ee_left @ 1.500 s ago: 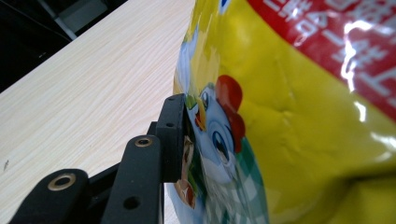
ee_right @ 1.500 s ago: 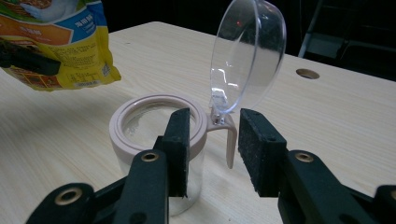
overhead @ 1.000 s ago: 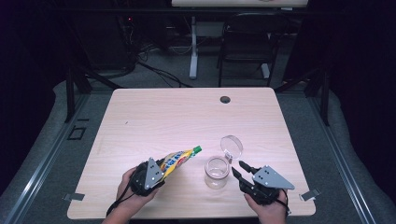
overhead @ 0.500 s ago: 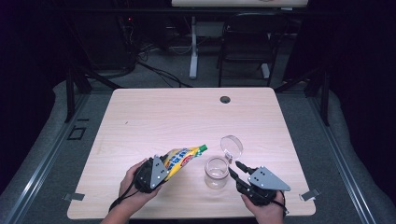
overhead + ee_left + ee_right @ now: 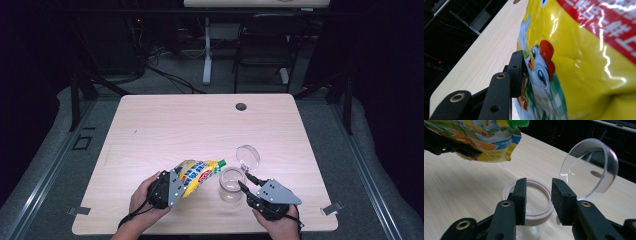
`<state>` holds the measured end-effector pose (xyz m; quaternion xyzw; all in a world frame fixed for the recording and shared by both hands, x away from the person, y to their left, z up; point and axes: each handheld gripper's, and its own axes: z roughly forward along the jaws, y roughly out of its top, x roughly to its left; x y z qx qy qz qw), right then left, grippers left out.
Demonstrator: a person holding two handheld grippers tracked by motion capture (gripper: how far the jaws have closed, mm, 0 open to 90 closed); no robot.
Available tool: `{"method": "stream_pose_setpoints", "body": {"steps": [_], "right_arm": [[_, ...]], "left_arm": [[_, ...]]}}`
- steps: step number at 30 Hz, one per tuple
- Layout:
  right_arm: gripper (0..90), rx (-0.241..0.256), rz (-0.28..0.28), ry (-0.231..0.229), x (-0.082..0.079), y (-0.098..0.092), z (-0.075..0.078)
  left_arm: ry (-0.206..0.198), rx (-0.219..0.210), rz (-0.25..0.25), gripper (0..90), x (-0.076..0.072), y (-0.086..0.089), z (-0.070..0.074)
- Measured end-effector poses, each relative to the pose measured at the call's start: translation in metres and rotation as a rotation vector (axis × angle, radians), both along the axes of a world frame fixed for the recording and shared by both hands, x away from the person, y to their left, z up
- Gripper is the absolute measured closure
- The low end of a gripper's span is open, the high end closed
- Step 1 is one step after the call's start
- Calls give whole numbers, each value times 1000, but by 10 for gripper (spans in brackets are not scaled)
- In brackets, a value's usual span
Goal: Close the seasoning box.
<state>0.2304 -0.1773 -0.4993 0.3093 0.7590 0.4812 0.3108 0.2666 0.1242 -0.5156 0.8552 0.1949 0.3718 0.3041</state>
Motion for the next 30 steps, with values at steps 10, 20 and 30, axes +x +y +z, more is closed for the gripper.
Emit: {"method": "stream_pose_setpoints", "body": {"steps": [10, 20, 30], "right_arm": [[650, -11, 14, -6, 3, 7, -1], [645, -22, 19, -7, 4, 13, -4], [643, -68, 32, -39, 1, 18, -5]], "left_arm": [[-12, 32, 12, 635, -1, -3, -8], [-51, 82, 19, 636, -5, -5, -12], [-73, 109, 30, 635, -5, -6, -14]]}}
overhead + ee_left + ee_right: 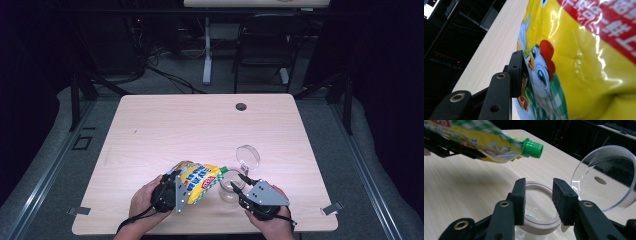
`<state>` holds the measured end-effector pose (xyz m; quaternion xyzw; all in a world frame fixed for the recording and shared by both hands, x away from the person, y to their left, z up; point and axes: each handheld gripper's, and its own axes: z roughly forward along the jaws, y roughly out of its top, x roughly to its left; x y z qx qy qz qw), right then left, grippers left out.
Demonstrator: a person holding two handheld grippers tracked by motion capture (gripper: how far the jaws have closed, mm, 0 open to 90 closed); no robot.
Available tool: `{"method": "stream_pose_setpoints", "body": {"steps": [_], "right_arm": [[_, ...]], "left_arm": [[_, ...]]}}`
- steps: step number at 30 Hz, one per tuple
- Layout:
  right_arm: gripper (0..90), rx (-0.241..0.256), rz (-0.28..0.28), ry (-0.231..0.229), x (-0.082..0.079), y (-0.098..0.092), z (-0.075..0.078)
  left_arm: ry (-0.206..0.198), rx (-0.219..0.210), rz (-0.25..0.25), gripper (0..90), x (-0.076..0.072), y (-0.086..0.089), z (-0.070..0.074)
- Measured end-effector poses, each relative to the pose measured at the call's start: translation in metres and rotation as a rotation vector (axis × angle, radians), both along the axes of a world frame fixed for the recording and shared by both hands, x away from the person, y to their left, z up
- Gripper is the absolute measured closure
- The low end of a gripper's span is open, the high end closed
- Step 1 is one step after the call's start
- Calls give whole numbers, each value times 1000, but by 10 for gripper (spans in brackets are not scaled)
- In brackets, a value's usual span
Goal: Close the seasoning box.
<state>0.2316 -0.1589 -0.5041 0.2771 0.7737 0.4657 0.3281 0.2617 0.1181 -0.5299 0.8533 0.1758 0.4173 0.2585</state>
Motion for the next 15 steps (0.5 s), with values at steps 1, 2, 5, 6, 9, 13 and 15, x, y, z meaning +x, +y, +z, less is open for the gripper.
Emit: {"method": "stream_pose_setpoints", "body": {"steps": [1, 2, 5, 6, 9, 13, 15], "right_arm": [[654, -12, 5, -2, -1, 1, 0], [654, -12, 5, -2, -1, 1, 0], [662, -32, 5, -15, 0, 4, 0], [662, -32, 5, -15, 0, 4, 0], [658, -91, 12, -63, -1, 7, -1], [668, -151, 4, -107, -1, 9, -2], [668, -167, 3, -92, -1, 10, -1]], "left_arm": [[2, -1, 0, 635, -1, 0, 0], [2, 3, -1, 635, -1, 0, 0], [-6, 20, -3, 635, -2, 0, -1], [-9, 20, -3, 635, -2, -1, -1], [-6, 17, -4, 635, -1, -1, -1], [-8, 19, -3, 635, -1, -2, -1], [-5, 22, -6, 636, -1, -2, -1]]}}
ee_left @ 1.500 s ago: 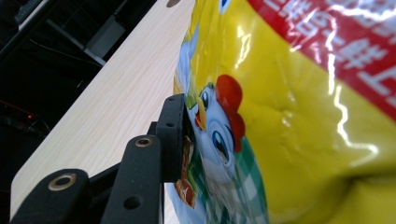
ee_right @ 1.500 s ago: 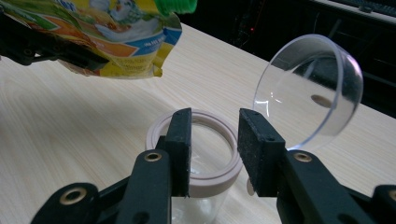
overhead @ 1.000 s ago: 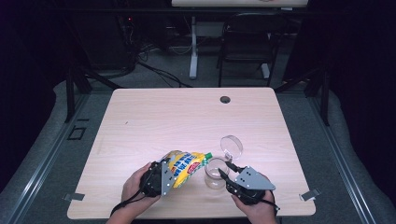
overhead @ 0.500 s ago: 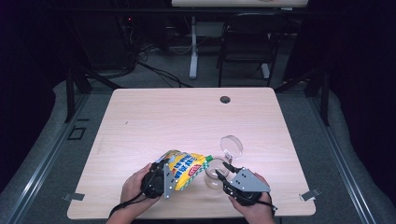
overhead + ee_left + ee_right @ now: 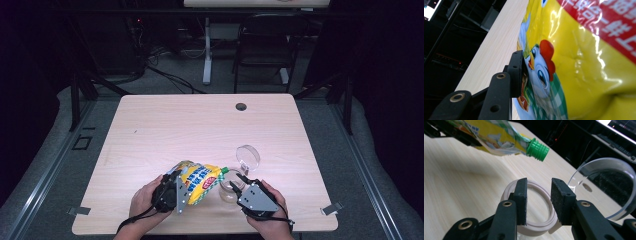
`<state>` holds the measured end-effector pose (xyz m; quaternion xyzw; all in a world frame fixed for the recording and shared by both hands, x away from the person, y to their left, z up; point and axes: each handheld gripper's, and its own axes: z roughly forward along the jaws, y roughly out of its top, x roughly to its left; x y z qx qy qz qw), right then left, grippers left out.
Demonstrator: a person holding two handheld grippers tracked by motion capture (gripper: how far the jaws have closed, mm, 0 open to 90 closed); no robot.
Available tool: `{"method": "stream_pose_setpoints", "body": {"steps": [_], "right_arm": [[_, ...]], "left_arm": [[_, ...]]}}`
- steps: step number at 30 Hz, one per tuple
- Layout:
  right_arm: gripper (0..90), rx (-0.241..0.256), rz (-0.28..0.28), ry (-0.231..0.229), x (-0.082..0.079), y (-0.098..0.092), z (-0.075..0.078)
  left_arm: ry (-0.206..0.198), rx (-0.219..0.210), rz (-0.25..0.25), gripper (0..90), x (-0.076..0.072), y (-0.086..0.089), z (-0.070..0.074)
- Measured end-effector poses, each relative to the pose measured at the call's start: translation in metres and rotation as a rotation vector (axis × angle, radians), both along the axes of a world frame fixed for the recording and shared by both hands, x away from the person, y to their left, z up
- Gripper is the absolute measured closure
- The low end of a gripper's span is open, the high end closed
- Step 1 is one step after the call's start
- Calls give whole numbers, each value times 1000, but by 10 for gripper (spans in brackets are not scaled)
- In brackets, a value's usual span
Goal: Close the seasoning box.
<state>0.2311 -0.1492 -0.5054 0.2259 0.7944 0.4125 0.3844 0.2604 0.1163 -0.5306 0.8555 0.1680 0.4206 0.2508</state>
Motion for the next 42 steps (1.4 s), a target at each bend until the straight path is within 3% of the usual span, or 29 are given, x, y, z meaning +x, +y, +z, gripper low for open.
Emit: {"method": "stream_pose_setpoints", "body": {"steps": [3, 10, 14, 19, 25, 30, 42], "right_arm": [[652, -46, -8, 13, 1, 3, -2], [643, -207, 17, -55, -2, 13, -3], [650, -239, 26, -62, -2, 19, -1], [664, -252, 26, -85, -3, 22, 2], [665, -226, 23, -92, -1, 21, 0], [663, -249, 18, -115, -1, 21, -3], [600, -246, 14, -178, -4, 19, -3]], "left_arm": [[-7, 5, -2, 636, -1, 0, 0], [-21, 15, -5, 636, -2, 2, 1], [-28, 21, 5, 636, -2, 2, 1], [-35, 22, 7, 636, -2, 4, 2], [-44, 33, 8, 636, -3, 3, 3], [-54, 50, 5, 636, -1, 1, 4], [-67, 83, -7, 636, 3, -8, 13]]}}
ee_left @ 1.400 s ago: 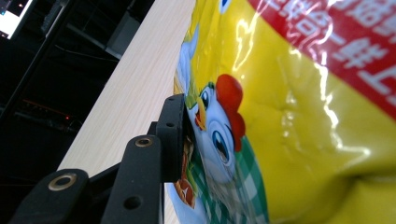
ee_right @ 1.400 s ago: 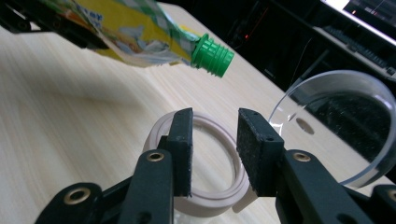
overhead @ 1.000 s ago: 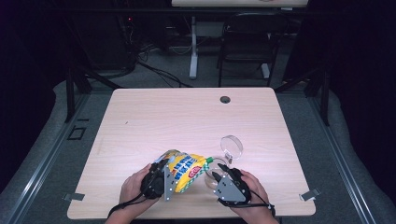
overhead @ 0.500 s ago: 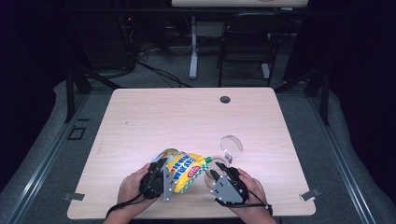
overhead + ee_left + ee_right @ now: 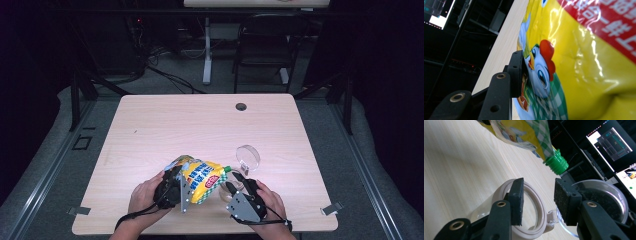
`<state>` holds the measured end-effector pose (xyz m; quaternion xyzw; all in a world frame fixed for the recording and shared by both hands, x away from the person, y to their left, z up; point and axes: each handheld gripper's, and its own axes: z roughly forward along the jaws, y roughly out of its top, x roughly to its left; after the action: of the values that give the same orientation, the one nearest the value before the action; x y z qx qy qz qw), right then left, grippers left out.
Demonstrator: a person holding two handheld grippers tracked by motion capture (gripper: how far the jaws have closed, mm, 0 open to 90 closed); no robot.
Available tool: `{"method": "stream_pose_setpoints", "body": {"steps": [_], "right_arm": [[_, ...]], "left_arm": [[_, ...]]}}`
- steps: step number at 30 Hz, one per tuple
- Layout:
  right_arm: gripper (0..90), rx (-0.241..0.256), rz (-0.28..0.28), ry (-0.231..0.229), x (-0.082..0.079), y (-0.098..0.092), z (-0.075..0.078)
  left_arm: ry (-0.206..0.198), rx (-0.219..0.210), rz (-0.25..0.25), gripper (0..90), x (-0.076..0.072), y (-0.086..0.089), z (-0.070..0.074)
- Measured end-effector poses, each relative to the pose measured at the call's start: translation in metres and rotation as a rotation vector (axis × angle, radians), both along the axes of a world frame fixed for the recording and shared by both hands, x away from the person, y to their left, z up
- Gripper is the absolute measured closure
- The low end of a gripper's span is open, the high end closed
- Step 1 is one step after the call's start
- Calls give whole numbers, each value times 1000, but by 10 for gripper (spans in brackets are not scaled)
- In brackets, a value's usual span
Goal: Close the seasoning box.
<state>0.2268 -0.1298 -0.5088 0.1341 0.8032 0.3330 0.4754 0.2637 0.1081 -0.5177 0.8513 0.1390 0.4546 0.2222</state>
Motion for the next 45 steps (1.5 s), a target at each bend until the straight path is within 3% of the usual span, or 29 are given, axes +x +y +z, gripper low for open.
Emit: {"method": "stream_pose_setpoints", "body": {"steps": [7, 8, 9, 12, 15, 17, 19, 22, 36, 39, 45], "right_arm": [[589, -10, 2, -12, 1, -1, 3], [587, -16, 1, -14, 0, -1, 3], [585, -18, 2, -13, 0, -1, 3], [575, -27, 17, -25, 1, 1, 3], [566, -59, 16, -27, 0, 2, 3], [553, -47, 25, -33, 0, 4, 1], [553, -71, 24, -33, -1, 5, 2], [553, -71, 27, -36, 0, 6, 0], [605, -100, 31, -73, 3, 10, -2], [613, -135, 26, -81, 3, 12, -2], [643, -149, 22, -95, 3, 14, -6]], "left_arm": [[-4, 12, -11, 636, 2, -4, -2], [0, 33, -8, 636, 1, -4, -2], [-1, 20, -9, 636, 1, -5, -4], [5, 60, -12, 636, 1, -4, -6], [5, 66, -15, 636, 1, -5, -8], [2, 58, -14, 636, 1, -5, -8], [7, 58, -13, 636, 0, -5, -8], [-2, 78, -20, 636, 1, -6, -8], [-16, 106, -24, 637, 1, -11, -9], [-22, 114, -25, 637, 1, -12, -8], [-32, 134, -27, 637, 1, -12, -9]]}}
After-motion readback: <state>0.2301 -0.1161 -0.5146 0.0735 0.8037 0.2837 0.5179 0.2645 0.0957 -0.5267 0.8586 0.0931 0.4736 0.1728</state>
